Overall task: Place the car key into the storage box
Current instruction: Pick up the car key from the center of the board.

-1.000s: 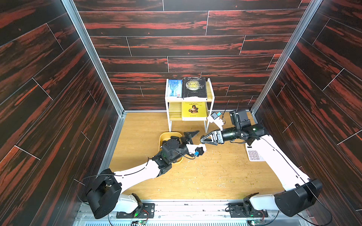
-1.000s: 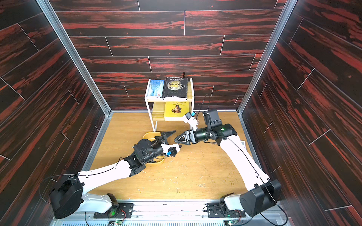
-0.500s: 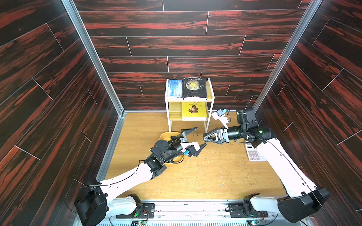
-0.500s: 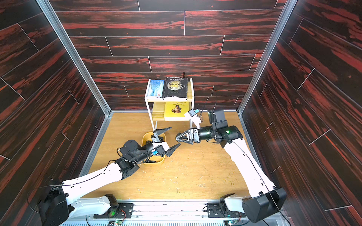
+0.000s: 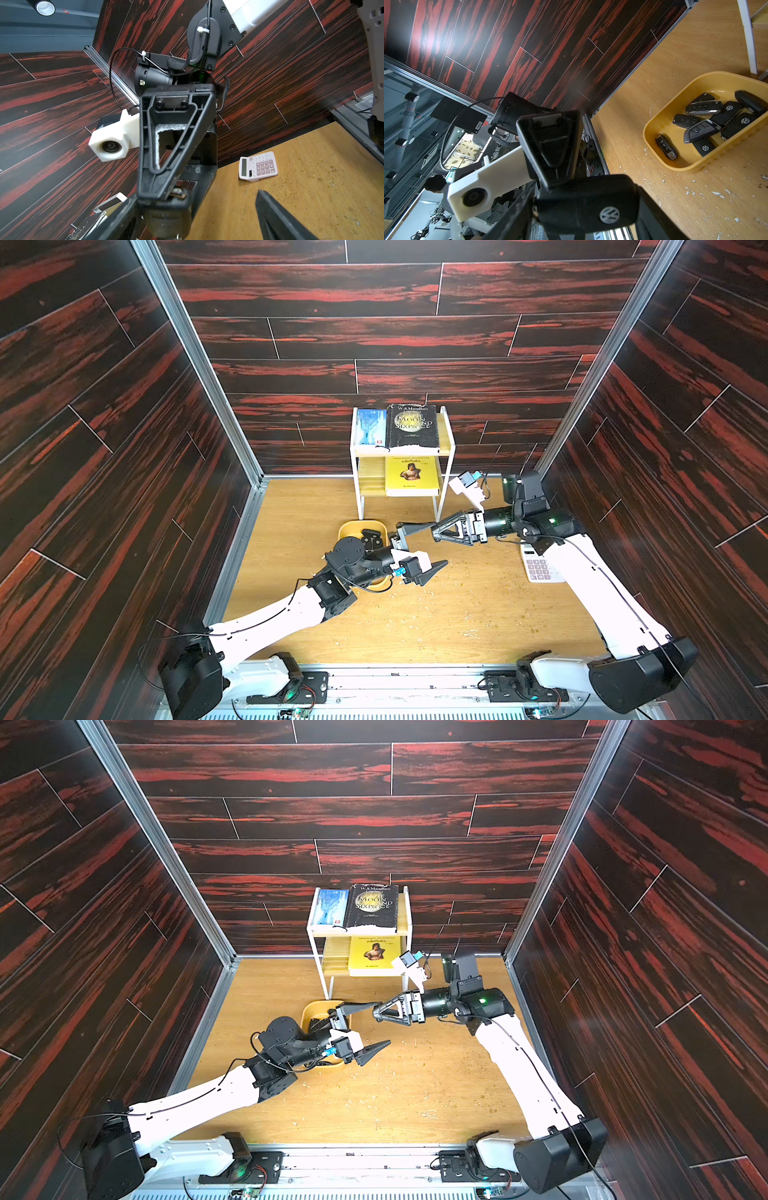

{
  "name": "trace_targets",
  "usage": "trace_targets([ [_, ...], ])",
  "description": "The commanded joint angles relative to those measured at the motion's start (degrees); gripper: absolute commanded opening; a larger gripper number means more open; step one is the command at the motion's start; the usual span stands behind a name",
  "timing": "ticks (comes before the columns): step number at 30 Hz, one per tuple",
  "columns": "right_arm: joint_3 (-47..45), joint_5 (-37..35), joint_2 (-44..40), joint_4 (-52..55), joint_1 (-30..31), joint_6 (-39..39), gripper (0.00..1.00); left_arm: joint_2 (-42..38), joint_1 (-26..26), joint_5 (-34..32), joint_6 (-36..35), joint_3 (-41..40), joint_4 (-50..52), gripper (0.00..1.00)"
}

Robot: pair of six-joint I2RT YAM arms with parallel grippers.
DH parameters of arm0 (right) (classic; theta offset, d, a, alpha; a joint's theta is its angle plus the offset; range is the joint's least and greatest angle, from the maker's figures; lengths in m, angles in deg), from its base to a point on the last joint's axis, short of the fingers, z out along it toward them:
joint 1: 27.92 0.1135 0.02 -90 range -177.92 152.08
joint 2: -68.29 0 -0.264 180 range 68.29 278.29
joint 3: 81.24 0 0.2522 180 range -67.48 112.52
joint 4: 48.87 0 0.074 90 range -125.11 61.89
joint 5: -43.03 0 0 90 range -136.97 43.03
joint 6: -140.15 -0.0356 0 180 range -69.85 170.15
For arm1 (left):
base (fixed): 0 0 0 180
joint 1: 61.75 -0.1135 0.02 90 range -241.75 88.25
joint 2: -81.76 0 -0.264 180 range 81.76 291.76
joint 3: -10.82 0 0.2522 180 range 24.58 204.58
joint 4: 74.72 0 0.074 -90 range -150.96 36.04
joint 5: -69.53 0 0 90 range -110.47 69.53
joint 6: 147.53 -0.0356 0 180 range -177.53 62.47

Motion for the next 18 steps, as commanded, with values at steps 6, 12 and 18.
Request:
trace_targets([
  [6,-0.95,1.74,-1.55,-0.93,-0.29,-0.71,0.56,0.27,1.19,1.26,-1.83,3.86,4.16,0.64],
  [12,-0.77,1.91,-1.28,-0.95,-0.29,-0.77,0.56,0.31,1.28,1.44,-2.03,3.85,5.37,0.54],
  [18,-0.65,2.04,-1.62,-0.88,-0.29,-0.97,0.56,0.90,1.27,1.17,-1.52,3.41,4.87,0.50],
])
